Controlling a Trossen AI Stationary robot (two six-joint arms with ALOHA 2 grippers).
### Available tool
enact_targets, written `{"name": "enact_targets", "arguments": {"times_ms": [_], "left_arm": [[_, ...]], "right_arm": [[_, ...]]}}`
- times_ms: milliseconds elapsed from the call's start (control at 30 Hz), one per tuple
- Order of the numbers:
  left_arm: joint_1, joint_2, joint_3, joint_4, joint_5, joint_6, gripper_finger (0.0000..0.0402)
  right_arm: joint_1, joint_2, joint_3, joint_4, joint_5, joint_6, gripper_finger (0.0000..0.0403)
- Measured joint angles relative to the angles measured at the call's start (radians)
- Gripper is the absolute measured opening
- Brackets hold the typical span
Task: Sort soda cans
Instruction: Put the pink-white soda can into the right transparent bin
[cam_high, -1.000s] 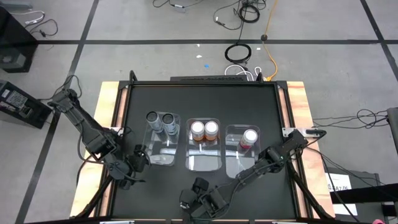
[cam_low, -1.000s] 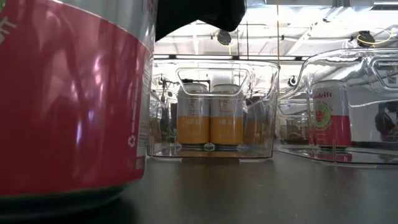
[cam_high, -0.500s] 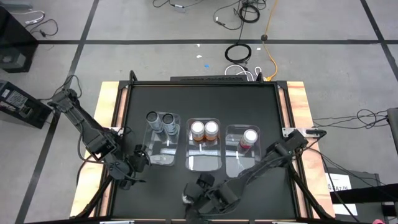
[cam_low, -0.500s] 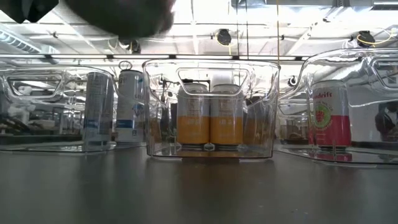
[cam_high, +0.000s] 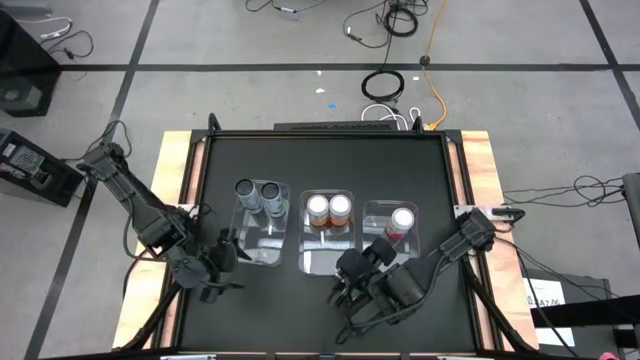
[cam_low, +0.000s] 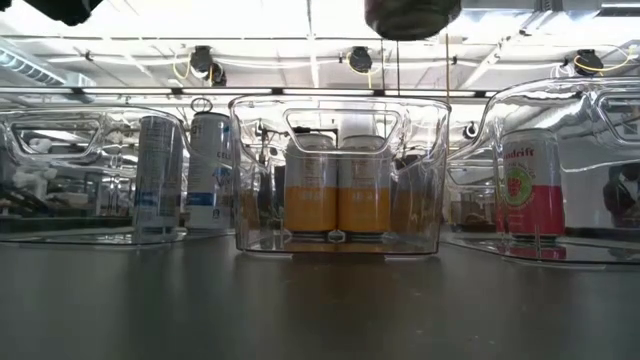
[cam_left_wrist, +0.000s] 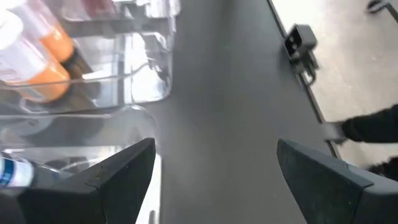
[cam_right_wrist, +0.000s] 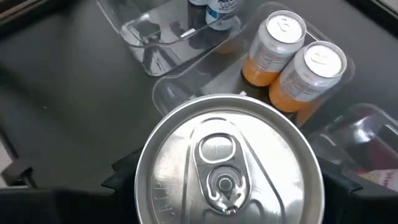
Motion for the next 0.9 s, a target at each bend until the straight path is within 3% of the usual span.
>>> {"name": "enact_targets", "arguments": {"times_ms": [367,567,767,900], "left_arm": [[0.003,0.000,0.000,0.088,-0.125,-0.001,0.0345],[0.005,0.000,0.000,0.113,-0.197,-0.002,0.0345],[0.040,0.000,0.000,0.133,-0.216,-0.002,0.0345],[0.074,0.000,0.000,0.142,-0.216,-0.002,0.0345]], "right_arm": [[0.018,-0.144,-0.215,0.006,0.031,-0.130,0.0281],[0.038,-0.348,-0.528,0.038,0.024,-0.074,0.0281],[0.029,-0.612,-0.922,0.343,0.001,-0.080,0.0281],[-0.009,-0.711,-1.125,0.525,-0.048,-0.123,0.0281]]}}
